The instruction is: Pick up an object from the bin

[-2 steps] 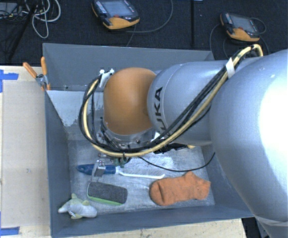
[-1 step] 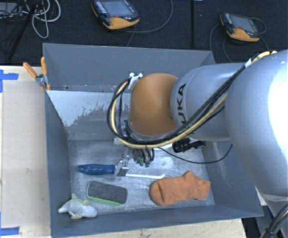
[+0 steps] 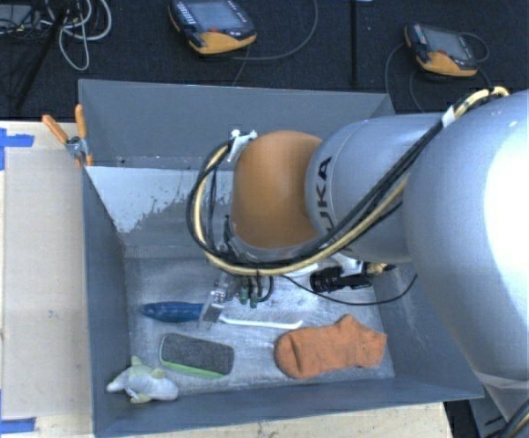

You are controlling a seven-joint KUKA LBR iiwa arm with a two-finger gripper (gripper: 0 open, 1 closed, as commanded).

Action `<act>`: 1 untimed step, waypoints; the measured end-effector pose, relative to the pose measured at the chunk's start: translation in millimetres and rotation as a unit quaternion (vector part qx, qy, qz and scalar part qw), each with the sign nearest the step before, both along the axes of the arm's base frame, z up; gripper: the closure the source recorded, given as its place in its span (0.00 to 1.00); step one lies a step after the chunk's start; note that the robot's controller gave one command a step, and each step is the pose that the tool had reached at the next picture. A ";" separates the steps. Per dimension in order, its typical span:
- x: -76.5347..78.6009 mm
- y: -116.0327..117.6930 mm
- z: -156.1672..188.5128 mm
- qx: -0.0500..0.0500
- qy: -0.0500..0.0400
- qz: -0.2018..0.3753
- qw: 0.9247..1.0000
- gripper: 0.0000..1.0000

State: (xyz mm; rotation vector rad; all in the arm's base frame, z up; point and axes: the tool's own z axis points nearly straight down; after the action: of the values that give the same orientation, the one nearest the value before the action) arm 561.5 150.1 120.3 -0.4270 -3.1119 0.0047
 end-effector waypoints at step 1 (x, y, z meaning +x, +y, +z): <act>2.0 28.8 -29.2 0.002 0.000 -0.015 1.000 0.00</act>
Offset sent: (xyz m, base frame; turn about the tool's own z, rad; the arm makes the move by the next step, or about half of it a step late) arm 0.0293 -0.0886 -0.0503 -0.0791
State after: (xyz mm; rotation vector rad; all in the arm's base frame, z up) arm 563.6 178.9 91.2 -0.4744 -3.1055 -0.0005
